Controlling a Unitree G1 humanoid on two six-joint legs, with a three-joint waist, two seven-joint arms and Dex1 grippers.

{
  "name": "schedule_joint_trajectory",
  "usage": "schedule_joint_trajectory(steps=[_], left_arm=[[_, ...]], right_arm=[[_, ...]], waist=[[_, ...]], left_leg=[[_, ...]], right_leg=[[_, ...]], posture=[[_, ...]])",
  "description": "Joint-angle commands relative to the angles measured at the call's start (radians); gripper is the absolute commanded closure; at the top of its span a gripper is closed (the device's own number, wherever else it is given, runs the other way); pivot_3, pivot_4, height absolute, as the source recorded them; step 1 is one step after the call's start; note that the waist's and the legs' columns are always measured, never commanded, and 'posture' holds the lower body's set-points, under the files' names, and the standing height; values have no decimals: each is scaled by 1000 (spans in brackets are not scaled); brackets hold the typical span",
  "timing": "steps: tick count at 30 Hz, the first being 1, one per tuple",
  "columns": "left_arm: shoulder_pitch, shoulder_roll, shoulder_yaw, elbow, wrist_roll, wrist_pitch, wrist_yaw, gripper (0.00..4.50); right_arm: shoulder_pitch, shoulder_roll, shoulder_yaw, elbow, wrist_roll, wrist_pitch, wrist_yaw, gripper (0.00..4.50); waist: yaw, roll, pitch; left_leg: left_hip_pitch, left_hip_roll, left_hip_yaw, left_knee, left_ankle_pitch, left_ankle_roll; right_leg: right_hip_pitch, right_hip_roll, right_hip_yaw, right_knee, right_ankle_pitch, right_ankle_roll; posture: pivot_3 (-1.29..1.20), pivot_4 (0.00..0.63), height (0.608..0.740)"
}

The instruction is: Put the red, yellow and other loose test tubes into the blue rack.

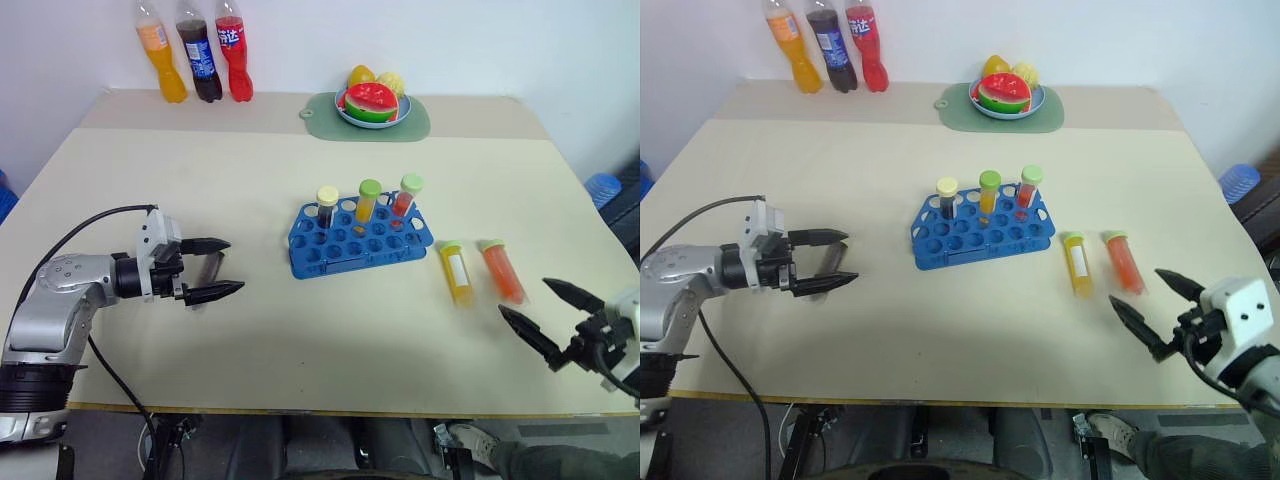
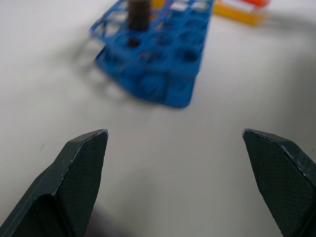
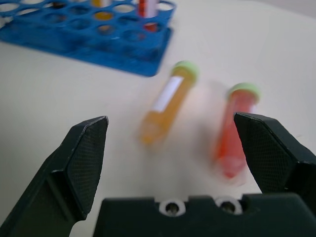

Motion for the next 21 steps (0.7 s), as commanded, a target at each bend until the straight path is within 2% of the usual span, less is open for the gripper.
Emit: schedule_joint_trajectory(steps=[1,2,7,10,14,21], left_arm=[[-31,-10,-28,-59,7,-69,-27,11],[-36,-15,-40,-64,19,-89,-31,11],[-57,-39,-99,-160,7,-72,-23,11],[-65,-46,-113,-206,-16,-54,-21,11],[-75,-36,-125,-243,-44,-34,-51,11],[-69,-31,-148,-299,-63,2,-53,11]], right_arm=[[-89,-69,6,60,-2,59,-17,0],[-118,-89,14,77,0,80,-17,0],[-368,-277,110,181,75,461,-74,0],[-569,-370,273,294,32,653,-116,0],[-791,-392,430,460,23,783,-76,0],[-1057,-345,635,739,-56,815,-12,0]], waist=[[1,0,0],[1,0,0],[-3,1,1],[-6,1,1],[-12,1,1],[-23,2,1]], left_leg=[[0,0,0,0,0,0],[0,0,0,0,0,0],[0,-1,0,1,0,0],[0,0,0,0,0,0],[-1,0,0,0,0,0],[-3,-1,0,0,0,1]], right_leg=[[0,0,0,0,0,0],[0,0,0,0,0,0],[0,1,1,0,0,0],[0,1,1,1,0,0],[-1,1,1,0,0,0],[-3,2,1,0,0,0]], posture=[[0,150,740],[0,150,740],[0,150,740],[0,150,740],[0,150,740],[0,150,740]])
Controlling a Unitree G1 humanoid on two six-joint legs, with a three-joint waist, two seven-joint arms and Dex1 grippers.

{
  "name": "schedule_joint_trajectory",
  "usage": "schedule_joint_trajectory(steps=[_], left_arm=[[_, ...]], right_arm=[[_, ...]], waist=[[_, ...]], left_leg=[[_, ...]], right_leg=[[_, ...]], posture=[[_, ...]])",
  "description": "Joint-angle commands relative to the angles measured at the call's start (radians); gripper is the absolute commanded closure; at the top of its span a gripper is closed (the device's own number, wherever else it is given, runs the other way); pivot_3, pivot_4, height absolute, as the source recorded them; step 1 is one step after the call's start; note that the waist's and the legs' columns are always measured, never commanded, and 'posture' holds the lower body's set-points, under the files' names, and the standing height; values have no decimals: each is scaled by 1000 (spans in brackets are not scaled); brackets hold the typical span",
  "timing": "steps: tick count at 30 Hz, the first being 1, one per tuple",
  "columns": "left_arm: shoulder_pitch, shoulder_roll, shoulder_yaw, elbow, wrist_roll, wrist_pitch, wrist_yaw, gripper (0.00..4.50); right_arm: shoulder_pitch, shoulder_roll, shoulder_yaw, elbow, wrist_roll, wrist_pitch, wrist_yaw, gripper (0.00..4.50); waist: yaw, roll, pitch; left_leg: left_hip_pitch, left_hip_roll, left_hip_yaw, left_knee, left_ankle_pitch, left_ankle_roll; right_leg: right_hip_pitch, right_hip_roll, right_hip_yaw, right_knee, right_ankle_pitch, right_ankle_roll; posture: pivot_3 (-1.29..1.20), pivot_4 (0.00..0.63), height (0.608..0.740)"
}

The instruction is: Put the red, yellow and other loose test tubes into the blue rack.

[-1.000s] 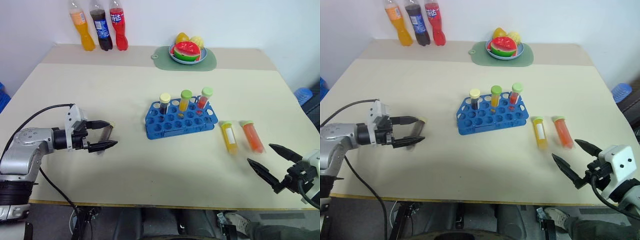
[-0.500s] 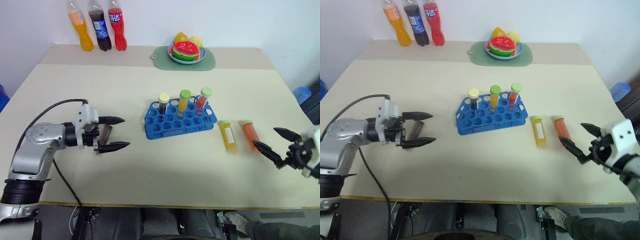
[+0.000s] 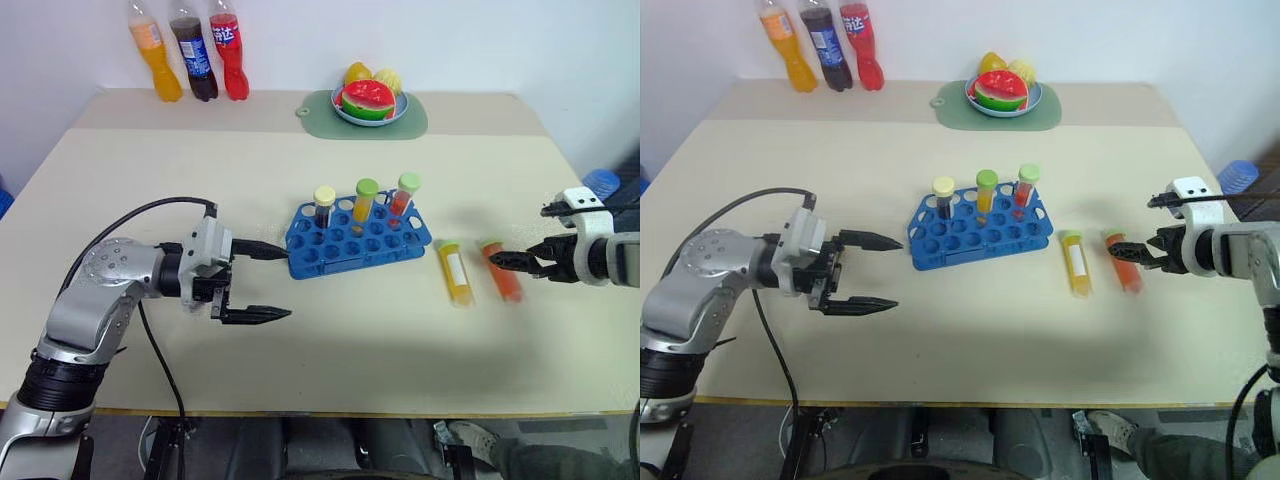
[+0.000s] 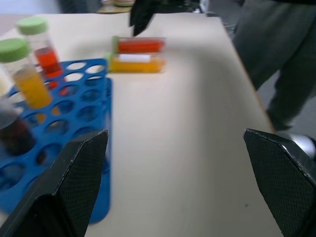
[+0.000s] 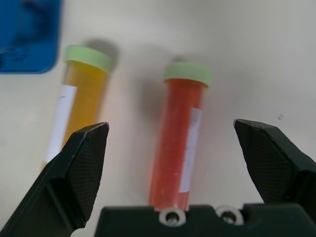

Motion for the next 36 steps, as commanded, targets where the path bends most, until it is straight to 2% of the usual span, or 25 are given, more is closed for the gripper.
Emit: schedule_joint_trajectory(steps=[1,7,10,15,16,18,21,24,26,28,32,36], left_arm=[[-3,6,-3,-47,-12,3,7,11],[24,11,9,-92,-37,43,43,11],[38,22,22,-109,-55,64,49,0],[54,30,24,-121,-59,69,61,0],[57,30,24,-124,-59,69,64,0],[62,28,23,-129,-58,67,72,0],[66,25,24,-127,-54,63,84,0],[76,17,32,-120,-57,64,103,0],[78,4,25,-107,-48,56,114,0],[76,-3,17,-94,-40,47,116,0],[51,-23,-11,-49,-20,24,103,0],[17,-35,-23,-8,-11,11,88,0]], right_arm=[[-92,21,63,106,-49,-10,38,0],[-202,77,209,317,-164,-103,122,0],[-250,96,295,401,-237,-155,181,899],[-294,111,338,442,-309,-209,247,3393],[-295,111,334,442,-318,-217,253,3707],[-264,96,301,398,-323,-245,254,3755],[-178,77,180,295,-292,-337,228,3755],[-18,150,-116,63,-168,-441,166,3755],[136,234,-248,-168,-136,-559,105,3755],[222,293,-284,-295,-141,-621,54,3755],[295,501,-286,-463,-140,-739,-112,3755],[330,645,-186,-495,-215,-899,-191,3755]], waist=[[-2,0,0],[-3,0,0],[-5,0,0],[-4,0,0],[-4,0,0],[-4,0,0],[-2,0,0],[0,0,0],[1,0,0],[0,0,0],[-4,0,0],[-3,1,0]], left_leg=[[0,0,0,0,0,0],[0,0,0,0,0,0],[0,0,1,0,0,0],[0,0,1,0,0,0],[0,0,0,0,0,0],[0,0,1,0,0,0],[0,0,0,0,0,0],[0,0,0,0,0,0],[0,1,0,0,0,0],[1,1,-1,-1,0,0],[1,1,-1,0,0,0],[1,1,-1,0,0,0]], right_leg=[[0,0,0,0,0,0],[-1,1,0,1,0,0],[-1,1,0,1,0,1],[-1,1,0,2,0,1],[-1,1,0,2,0,1],[-1,1,0,2,0,1],[-1,1,0,2,1,1],[-1,1,0,2,2,3],[-2,2,0,3,2,4],[-1,3,0,3,2,5],[-1,4,0,4,2,5],[-1,4,0,4,2,4]], posture=[[0,150,740],[0,150,740],[0,150,740],[0,150,740],[0,150,740],[0,150,740],[0,150,740],[0,150,740],[0,150,740],[0,150,740],[0,150,740],[0,150,740]])
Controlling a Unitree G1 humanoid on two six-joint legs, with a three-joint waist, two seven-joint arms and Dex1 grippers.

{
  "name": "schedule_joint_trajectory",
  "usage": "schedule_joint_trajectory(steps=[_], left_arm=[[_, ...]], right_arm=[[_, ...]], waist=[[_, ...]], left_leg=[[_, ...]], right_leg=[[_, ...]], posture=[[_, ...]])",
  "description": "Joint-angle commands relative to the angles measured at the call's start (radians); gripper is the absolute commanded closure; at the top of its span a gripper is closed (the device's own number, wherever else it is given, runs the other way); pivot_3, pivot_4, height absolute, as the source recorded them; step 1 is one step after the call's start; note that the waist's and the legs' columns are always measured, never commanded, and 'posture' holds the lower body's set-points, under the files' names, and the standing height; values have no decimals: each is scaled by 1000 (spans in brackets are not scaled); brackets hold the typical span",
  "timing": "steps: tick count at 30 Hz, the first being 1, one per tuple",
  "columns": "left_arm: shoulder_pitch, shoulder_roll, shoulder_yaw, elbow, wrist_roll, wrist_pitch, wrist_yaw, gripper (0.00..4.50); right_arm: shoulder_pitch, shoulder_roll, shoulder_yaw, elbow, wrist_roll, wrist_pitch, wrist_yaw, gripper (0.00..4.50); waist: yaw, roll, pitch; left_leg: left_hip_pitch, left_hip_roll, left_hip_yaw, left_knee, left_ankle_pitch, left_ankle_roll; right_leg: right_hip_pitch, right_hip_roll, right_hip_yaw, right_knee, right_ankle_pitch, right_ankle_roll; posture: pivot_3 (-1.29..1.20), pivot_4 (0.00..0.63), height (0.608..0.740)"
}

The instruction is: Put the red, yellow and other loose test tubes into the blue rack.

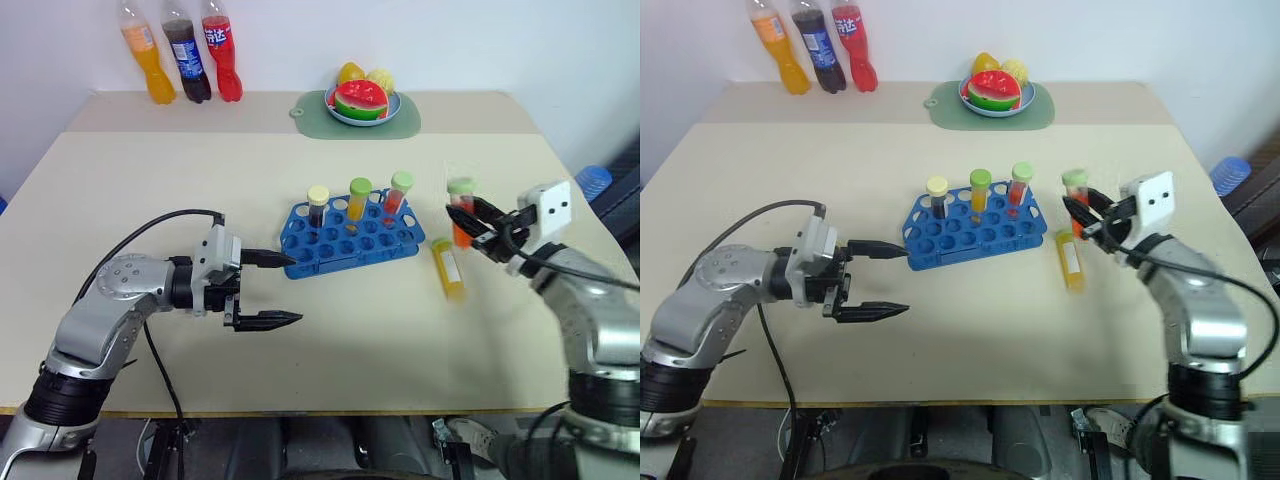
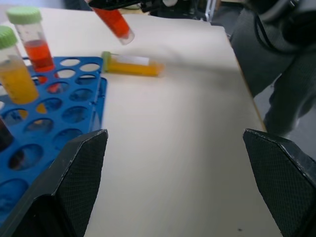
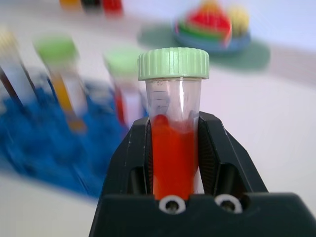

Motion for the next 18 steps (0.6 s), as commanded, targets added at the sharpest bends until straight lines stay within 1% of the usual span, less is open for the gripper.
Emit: schedule_joint_trajectory(steps=[1,4,10,18], left_arm=[[-34,-7,-7,17,5,-24,-19,0],[-46,-10,-10,31,9,-26,-27,0],[-46,9,3,37,14,-27,-43,0],[-23,29,26,11,2,-17,-23,0]], right_arm=[[-1,73,58,-35,-57,-142,-72,3755],[-21,128,97,24,-92,-229,-104,3755],[-25,170,152,201,-156,-410,-119,3755],[-33,217,191,345,-186,-543,-130,3755]], waist=[[0,0,0],[2,0,0],[0,0,0],[-1,0,0]], left_leg=[[0,0,0,0,0,0],[0,0,0,0,0,0],[0,0,0,0,0,0],[3,0,0,0,0,0]], right_leg=[[0,0,0,0,0,0],[0,0,0,0,0,0],[0,0,0,0,-1,-2],[3,-1,0,0,-2,-3]], posture=[[0,150,740],[0,150,740],[0,150,740],[0,150,740]])
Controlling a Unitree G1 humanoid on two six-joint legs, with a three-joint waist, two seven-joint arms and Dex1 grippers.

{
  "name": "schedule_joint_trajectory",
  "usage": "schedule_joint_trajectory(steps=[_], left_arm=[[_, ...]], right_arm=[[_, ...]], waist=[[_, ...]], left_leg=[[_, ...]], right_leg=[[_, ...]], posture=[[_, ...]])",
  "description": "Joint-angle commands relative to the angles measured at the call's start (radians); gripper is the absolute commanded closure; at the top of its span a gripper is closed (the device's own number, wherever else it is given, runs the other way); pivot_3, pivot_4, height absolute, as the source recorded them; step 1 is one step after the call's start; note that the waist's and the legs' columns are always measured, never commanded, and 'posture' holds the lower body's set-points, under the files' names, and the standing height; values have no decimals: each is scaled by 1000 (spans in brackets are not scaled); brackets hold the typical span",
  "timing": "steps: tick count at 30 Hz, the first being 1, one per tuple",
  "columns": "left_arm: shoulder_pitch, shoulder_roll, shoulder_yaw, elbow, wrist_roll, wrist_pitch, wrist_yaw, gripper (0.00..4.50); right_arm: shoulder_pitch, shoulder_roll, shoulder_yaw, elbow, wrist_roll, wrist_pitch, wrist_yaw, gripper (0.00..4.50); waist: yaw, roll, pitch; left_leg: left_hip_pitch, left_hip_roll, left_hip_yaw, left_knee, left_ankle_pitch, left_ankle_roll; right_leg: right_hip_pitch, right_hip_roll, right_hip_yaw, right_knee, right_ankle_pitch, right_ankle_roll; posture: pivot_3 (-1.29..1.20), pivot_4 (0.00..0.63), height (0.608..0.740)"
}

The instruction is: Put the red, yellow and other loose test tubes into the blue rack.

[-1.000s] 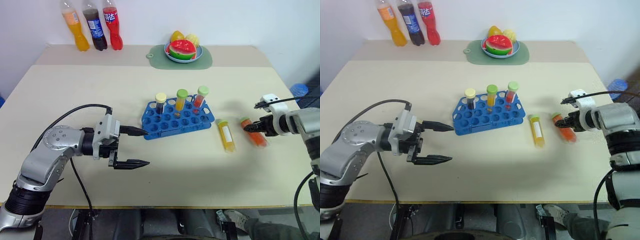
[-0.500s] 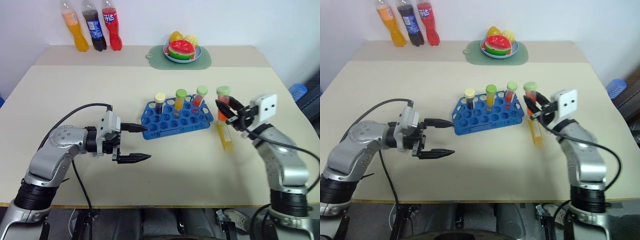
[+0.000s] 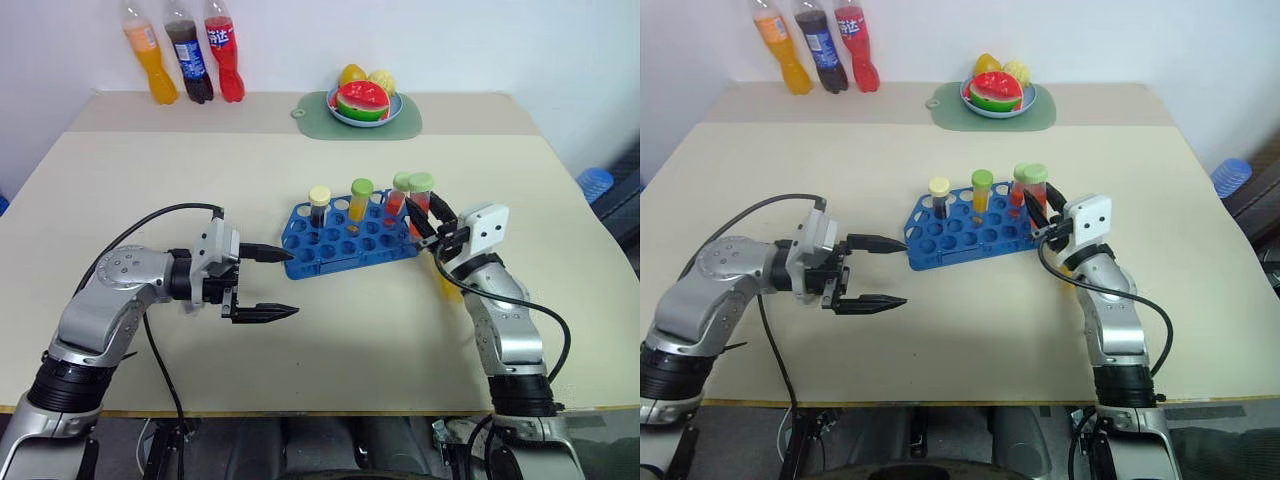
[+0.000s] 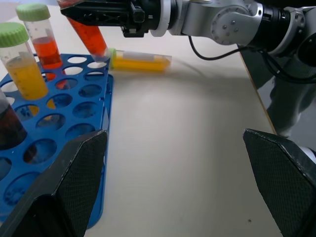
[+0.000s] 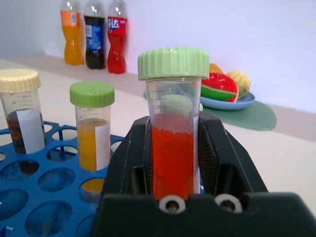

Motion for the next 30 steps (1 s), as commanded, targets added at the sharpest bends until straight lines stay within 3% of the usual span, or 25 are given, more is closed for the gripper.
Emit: schedule_joint_trajectory(steps=[1,12,19,30], left_arm=[[6,13,35,-40,-12,0,12,0],[11,14,44,-49,-15,0,33,0],[1,4,33,-37,-15,-3,39,0],[5,-26,15,-17,-4,-20,31,0]], right_arm=[[-6,25,27,63,-17,-38,-8,3755],[10,64,52,113,-5,-90,-5,3755],[16,47,23,145,-19,-161,-31,252],[142,-106,-47,-174,78,61,14,252]], waist=[[0,0,0],[-3,0,0],[0,2,1],[0,2,1]], left_leg=[[0,0,0,0,0,0],[1,0,0,0,0,0],[0,0,0,0,0,0],[0,0,0,0,0,0]], right_leg=[[0,0,0,0,0,0],[1,0,0,0,0,0],[0,0,0,0,0,0],[1,-1,0,0,0,0]], posture=[[0,150,740],[0,150,740],[0,150,740],[0,150,740]])
